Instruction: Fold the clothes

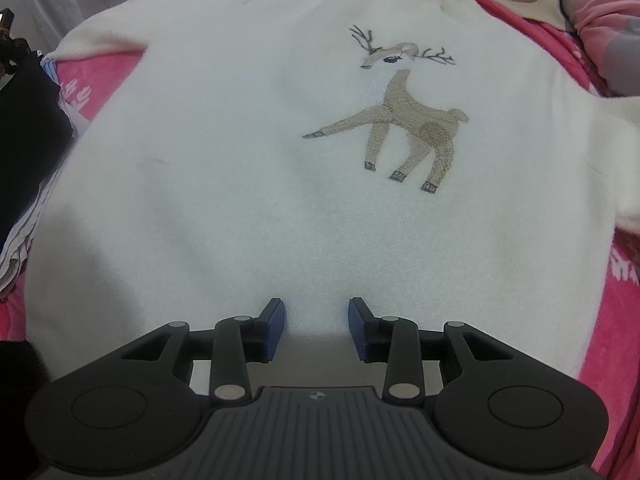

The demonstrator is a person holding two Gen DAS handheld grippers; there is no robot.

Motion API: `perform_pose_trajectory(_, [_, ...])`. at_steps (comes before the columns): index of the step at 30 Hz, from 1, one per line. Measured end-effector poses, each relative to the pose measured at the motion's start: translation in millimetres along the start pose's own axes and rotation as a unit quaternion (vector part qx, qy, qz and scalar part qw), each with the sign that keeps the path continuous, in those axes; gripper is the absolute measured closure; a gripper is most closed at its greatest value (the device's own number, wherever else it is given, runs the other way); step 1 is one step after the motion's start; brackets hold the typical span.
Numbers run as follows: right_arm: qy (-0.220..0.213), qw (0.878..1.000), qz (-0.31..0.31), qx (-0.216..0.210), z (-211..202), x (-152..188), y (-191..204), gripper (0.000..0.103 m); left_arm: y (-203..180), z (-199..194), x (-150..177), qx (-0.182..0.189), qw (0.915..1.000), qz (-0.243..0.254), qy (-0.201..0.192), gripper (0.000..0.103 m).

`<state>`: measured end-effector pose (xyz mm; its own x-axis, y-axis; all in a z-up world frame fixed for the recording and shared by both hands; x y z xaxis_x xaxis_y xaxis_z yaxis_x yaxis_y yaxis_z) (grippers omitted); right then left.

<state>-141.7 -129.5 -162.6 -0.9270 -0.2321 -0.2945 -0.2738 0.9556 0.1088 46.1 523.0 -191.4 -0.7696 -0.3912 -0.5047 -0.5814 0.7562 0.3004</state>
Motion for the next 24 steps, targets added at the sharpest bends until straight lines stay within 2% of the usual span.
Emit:
perform_pose_trajectory(2, [0.001, 1.000, 0.000, 0.000, 0, -1, -1, 0.065, -21, -28, -16, 0.070, 0.9969, -0.004, -0.036, 0.094])
perform_pose_trajectory(4, [0.003, 1.000, 0.000, 0.001, 1, -2, -1, 0.065, -56, -63, -26, 0.148, 0.9864, 0.033, -0.063, 0.090])
perform_pose_trajectory(6, [0.004, 1.000, 0.002, 0.002, 1, -2, -1, 0.064, -99, -95, -28, 0.221, 0.9674, 0.098, -0.076, 0.088])
perform_pose_trajectory(7, [0.004, 1.000, 0.002, 0.004, 1, -2, 0, 0.064, -126, -110, -25, 0.253, 0.9532, 0.146, -0.078, 0.088])
perform_pose_trajectory(9, [0.004, 1.000, 0.001, 0.008, 1, -2, 0, 0.064, -167, -126, -15, 0.280, 0.9287, 0.230, -0.080, 0.088])
perform_pose_trajectory(11, [0.004, 1.000, 0.000, 0.011, 1, -2, 1, 0.064, -201, -124, 2, 0.270, 0.9072, 0.314, -0.074, 0.087])
perform_pose_trajectory(13, [0.003, 1.000, -0.001, 0.012, 1, -2, 1, 0.064, -219, -103, 23, 0.237, 0.8974, 0.370, -0.038, 0.087])
perform_pose_trajectory(14, [0.002, 1.000, -0.001, 0.010, 1, -2, 0, 0.064, -222, -87, 34, 0.218, 0.8938, 0.392, -0.012, 0.087])
perform_pose_trajectory(18, [-0.001, 1.000, -0.003, 0.005, 0, -1, -2, 0.064, -218, -94, 27, 0.213, 0.8904, 0.402, 0.010, 0.087])
perform_pose_trajectory(19, [-0.002, 1.000, -0.004, 0.003, 0, -1, -2, 0.063, -218, -100, 24, 0.207, 0.8857, 0.416, 0.012, 0.087])
perform_pose_trajectory(22, [-0.003, 1.000, -0.003, -0.002, 1, -1, -4, 0.063, -218, -115, 24, 0.213, 0.8842, 0.416, -0.005, 0.087])
perform_pose_trajectory(24, [-0.002, 1.000, 0.000, -0.006, 2, -1, -5, 0.062, -223, -127, 28, 0.223, 0.8744, 0.431, -0.015, 0.086])
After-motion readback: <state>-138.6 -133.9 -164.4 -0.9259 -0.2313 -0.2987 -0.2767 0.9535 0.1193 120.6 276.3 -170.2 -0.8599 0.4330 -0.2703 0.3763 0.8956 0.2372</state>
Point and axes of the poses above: each gripper's, at about its wrist camera, not at the fingertips, and z roughly the way its jaws point, y to its left, x to its underside, the point moved 9 cm from there along z, roughly the way its jaws point, and after that the axes turned 15 degrees about z, right-handed, at the moved point
